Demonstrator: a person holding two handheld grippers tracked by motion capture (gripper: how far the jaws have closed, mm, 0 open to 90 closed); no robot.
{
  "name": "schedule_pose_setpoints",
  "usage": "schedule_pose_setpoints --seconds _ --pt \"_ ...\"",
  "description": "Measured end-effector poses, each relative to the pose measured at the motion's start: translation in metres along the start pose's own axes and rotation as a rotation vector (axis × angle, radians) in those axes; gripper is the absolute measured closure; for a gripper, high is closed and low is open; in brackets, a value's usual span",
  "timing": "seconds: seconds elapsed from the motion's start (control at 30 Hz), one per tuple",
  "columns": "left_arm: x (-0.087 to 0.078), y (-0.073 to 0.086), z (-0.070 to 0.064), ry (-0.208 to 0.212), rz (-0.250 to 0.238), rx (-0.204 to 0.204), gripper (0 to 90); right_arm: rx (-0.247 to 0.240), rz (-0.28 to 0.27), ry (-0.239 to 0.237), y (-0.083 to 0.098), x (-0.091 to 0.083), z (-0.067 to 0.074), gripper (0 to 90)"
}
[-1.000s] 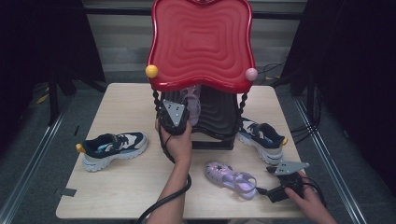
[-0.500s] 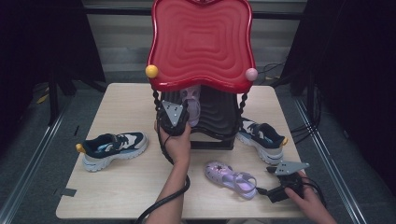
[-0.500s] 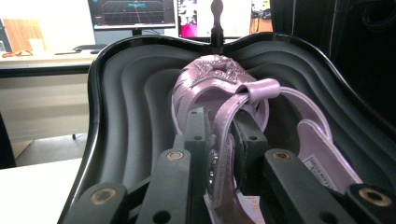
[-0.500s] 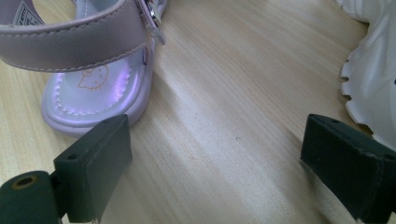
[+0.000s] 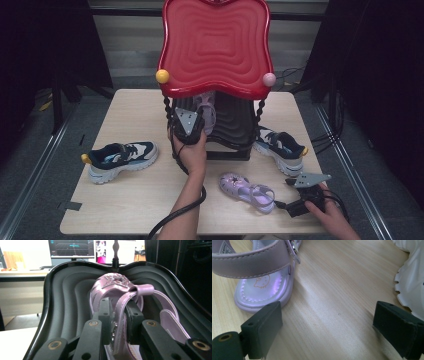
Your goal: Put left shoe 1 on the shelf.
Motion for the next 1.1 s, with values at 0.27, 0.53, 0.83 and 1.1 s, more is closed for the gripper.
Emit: schedule_pose_setpoints --seconds 0.27,0.53,0.83,1.1 --pt "0.002 0.003 0.004 0.017 0.072 0.002 73.8 0.001 0.0 0.001 0.0 0.0 0.0 7.4" --pt "0.002 0.004 0.009 -0.002 0.078 0.007 79.8 -0.001 0.002 0.009 0.0 -0.001 0.0 7.5" --pt "0.004 -0.005 0.012 -0.058 0.008 -0.006 80.9 -0.002 0.002 0.009 0.0 -0.001 0.0 7.5" --pt "0.008 0.003 0.01 -0.063 0.014 0.009 79.6 -0.002 0.002 0.009 0.0 -0.001 0.0 7.5"
Point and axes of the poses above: each handheld gripper's, and its own axes: x roughly forward along the jaws, y roughly out of its underside, z roughly to its left, the point moved 10 cm from there along x, roughly forward along the jaws, and after that the axes turned 14 degrees about -z, right-handed, at the moved point
